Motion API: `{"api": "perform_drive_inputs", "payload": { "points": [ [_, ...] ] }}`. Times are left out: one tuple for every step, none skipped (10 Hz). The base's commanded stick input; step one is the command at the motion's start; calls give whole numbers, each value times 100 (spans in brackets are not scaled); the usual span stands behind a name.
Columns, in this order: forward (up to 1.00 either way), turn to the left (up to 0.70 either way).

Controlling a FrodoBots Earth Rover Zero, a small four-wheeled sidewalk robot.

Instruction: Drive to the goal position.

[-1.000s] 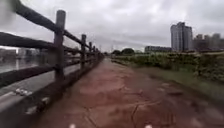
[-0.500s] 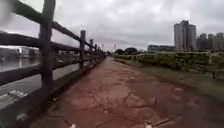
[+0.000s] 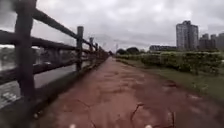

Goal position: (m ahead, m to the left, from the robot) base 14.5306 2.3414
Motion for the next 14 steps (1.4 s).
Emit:
{"api": "perform_drive_inputs", "payload": {
  "points": [
    [85,1],
    [85,1],
    [85,1],
    [85,1],
    [85,1],
    [85,1],
    [85,1],
    [85,1],
    [85,1],
    [85,1],
    [85,1],
    [85,1],
    [85,1],
    [85,1]
  ]
}}
